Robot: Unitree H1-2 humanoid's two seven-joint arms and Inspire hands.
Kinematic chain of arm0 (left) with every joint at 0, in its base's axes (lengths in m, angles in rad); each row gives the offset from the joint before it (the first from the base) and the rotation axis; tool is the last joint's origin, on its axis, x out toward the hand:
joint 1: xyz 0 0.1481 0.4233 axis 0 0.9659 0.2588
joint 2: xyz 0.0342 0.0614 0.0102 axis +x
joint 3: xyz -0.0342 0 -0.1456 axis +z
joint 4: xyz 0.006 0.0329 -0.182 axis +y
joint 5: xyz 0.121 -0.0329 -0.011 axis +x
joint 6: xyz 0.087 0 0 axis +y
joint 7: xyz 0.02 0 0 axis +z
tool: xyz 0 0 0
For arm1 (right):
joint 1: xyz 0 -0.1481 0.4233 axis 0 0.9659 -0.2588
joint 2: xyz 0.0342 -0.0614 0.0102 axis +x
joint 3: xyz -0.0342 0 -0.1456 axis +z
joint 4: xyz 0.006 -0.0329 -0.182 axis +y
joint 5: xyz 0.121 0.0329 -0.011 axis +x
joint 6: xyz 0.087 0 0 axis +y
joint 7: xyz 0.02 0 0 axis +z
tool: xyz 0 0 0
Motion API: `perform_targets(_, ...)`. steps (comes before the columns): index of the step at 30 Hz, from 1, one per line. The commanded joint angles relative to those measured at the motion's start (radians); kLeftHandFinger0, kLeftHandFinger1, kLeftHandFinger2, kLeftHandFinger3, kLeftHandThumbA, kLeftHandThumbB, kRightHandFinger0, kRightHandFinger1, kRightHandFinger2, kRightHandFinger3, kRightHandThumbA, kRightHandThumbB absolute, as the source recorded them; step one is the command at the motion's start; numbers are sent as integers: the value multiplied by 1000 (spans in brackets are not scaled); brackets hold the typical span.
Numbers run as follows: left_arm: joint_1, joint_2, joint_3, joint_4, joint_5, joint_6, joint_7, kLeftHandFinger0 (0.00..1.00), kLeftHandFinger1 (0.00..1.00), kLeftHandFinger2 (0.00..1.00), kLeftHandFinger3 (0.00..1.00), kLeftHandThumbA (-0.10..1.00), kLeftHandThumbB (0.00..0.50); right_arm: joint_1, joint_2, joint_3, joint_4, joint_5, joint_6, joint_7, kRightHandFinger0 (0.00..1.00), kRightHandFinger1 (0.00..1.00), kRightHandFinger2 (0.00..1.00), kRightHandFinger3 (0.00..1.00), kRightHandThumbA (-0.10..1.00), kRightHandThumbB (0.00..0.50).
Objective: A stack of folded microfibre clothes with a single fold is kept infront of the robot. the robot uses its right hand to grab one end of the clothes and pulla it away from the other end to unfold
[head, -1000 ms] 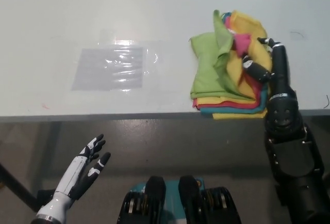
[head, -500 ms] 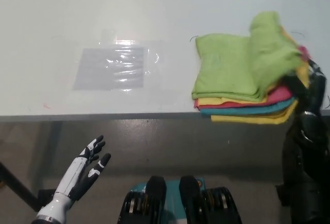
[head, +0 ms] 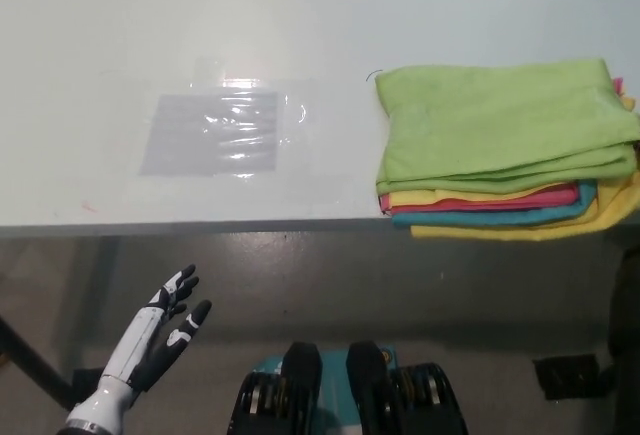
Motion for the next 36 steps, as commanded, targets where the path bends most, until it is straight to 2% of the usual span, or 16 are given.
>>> perform_targets(1,1,24,10,-19,6,-7,-3,1000,1000,1000,1000,870,295,41,-8,74,-122,3,-85,37,1000,1000,1000,1000,1000,297)
perform_targets(4,-1,26,12,-20,1,-8,-5,1000,1000,1000,1000,866,296,52,-2,104,-204,20,-134,20,1000,1000,1000,1000,1000,299)
perform_targets(6,0,28,12,-21,-1,-2,-8,1000,1000,1000,1000,861,294,72,2,138,-318,-53,-135,-38,1000,1000,1000,1000,1000,302)
perform_targets(9,-2,29,14,-28,0,2,-8,1000,1000,1000,1000,858,288,131,12,213,-617,-221,-79,-80,1000,1000,1000,1000,1000,350)
perform_targets(13,1,31,11,-27,4,1,-8,1000,1000,1000,1000,864,288,185,40,260,-924,-266,-61,-37,1000,1000,1000,1000,1000,299)
perform_targets(16,9,28,11,-27,1,2,-8,1000,1000,1000,1000,860,282,226,71,301,-1131,-290,-39,-1,1000,1000,1000,1000,1000,339)
perform_targets(17,12,27,11,-30,-1,4,-9,1000,1000,1000,1000,855,276,242,80,318,-1186,-287,-44,15,1000,1000,1000,1000,1000,318)
perform_targets(21,22,27,11,-33,3,0,-6,1000,1000,1000,1000,857,279,331,133,411,-1361,-357,-189,90,1000,1000,1000,1000,1000,265)
perform_targets(24,11,28,10,-26,6,-1,-6,1000,1000,1000,1000,867,293,420,157,494,-1445,-357,-176,143,1000,1000,1000,1000,1000,280)
perform_targets(27,12,30,8,-30,10,0,-6,1000,1000,1000,1000,872,292,499,191,573,-1478,-419,-161,176,1000,1000,1000,1000,1000,311)
perform_targets(28,12,29,7,-28,11,-1,-7,1000,1000,1000,1000,873,293,538,189,614,-1485,-415,-120,199,1000,1000,1000,1000,1000,349)
perform_targets(29,14,29,6,-30,8,1,-10,1000,1000,1000,1000,873,287,562,195,638,-1447,-436,-160,198,1000,1000,1000,1000,1000,339)
perform_targets(30,14,29,6,-29,6,1,-11,1000,1000,1000,1000,872,293,587,194,659,-1383,-472,-228,192,1000,1000,1000,1000,1000,272)
perform_targets(31,13,30,6,-30,4,4,-13,1000,1000,1000,1000,870,292,608,188,673,-1321,-505,-279,179,1000,1000,1000,1000,1000,241)
perform_targets(33,12,30,7,-28,1,4,-14,1000,1000,1000,1000,860,286,640,148,745,-1214,-532,-293,115,1000,1000,1000,1000,1000,179)
perform_targets(36,11,29,7,-25,-3,0,-16,1000,1000,1000,1000,847,294,672,137,785,-1069,-529,-293,112,1000,1000,1000,1000,1000,234)
